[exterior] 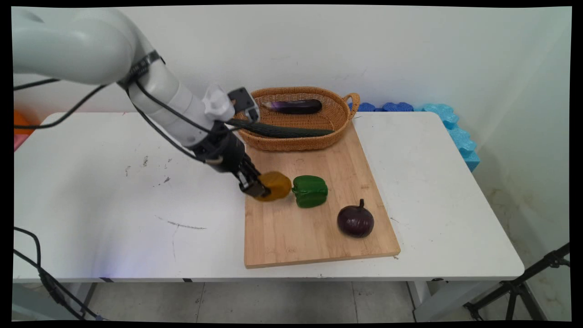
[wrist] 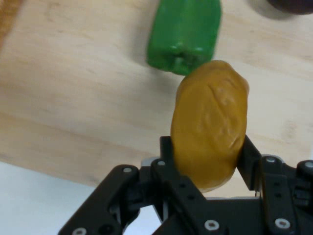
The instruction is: Place the picked object on the cutting board
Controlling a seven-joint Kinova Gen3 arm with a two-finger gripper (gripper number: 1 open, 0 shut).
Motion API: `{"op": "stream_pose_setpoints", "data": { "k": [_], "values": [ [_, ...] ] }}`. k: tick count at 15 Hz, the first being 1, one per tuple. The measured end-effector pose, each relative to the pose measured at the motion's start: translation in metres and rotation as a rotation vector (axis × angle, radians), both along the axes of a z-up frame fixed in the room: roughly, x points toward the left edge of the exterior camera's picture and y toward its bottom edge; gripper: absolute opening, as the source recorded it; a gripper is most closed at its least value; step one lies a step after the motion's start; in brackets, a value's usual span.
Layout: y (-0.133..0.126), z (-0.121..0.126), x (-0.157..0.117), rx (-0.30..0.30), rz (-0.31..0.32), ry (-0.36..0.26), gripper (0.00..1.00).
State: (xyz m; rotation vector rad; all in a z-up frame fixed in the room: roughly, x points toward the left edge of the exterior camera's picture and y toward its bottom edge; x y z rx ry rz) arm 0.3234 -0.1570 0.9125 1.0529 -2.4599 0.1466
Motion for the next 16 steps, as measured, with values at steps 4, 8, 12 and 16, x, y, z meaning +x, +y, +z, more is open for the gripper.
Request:
{"op": "stream_pose_setpoints", "data": {
  "k": [4, 8, 12, 16],
  "values": [
    [0.007, -0.025, -0.014, 0.031, -0.021, 0.035, 0.0],
    [0.004, -0.049, -0.025, 0.036, -0.046, 0.058, 0.0],
    [-0.001, -0.069, -0.034, 0.036, -0.077, 0.067, 0.0],
    [-0.002, -0.08, -0.039, 0.029, -0.12, 0.067, 1.0]
  ]
}}
